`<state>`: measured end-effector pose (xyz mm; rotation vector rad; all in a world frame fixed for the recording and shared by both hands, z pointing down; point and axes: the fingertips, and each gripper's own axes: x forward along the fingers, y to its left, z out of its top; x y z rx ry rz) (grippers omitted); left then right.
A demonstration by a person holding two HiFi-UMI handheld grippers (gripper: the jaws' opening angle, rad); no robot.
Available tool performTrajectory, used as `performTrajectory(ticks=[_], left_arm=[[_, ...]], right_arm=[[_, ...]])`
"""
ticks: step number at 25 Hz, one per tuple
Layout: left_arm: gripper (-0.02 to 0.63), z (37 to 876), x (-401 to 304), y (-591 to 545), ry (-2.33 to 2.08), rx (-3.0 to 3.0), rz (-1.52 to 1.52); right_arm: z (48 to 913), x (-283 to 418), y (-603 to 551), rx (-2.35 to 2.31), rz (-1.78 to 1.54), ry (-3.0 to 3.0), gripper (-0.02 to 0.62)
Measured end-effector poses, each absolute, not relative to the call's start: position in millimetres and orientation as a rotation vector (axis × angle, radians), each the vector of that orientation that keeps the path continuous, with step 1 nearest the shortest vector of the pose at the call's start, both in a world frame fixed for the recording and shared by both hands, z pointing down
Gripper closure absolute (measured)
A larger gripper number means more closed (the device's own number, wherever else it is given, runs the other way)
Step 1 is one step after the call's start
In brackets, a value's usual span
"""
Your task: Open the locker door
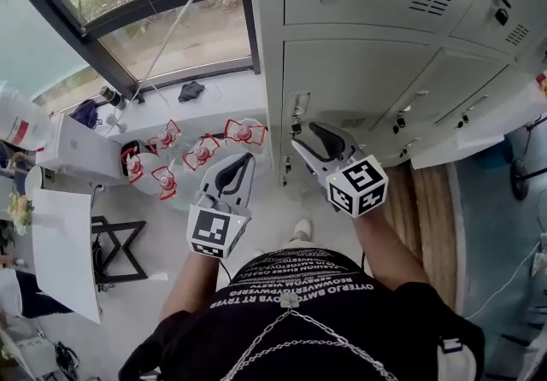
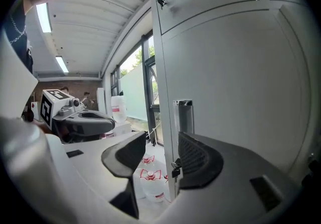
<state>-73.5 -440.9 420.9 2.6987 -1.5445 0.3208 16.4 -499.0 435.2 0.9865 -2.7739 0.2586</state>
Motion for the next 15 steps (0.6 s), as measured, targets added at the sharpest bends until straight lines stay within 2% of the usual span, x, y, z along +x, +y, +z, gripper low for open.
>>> performTrajectory(ticks=[9, 15], left_arm=[[0.607, 440.9, -84.7, -456.9, -1.618, 2.596, 0.382], [0.607, 445.2, -95.2, -456.9, -1.638, 2.564, 0.405]], right_arm=[[453.0, 0.1, -543.9, 0.912, 0.296, -2.798, 0.403], [455.6, -14.0, -552.7, 0.954, 0.242, -2.792, 0.441]])
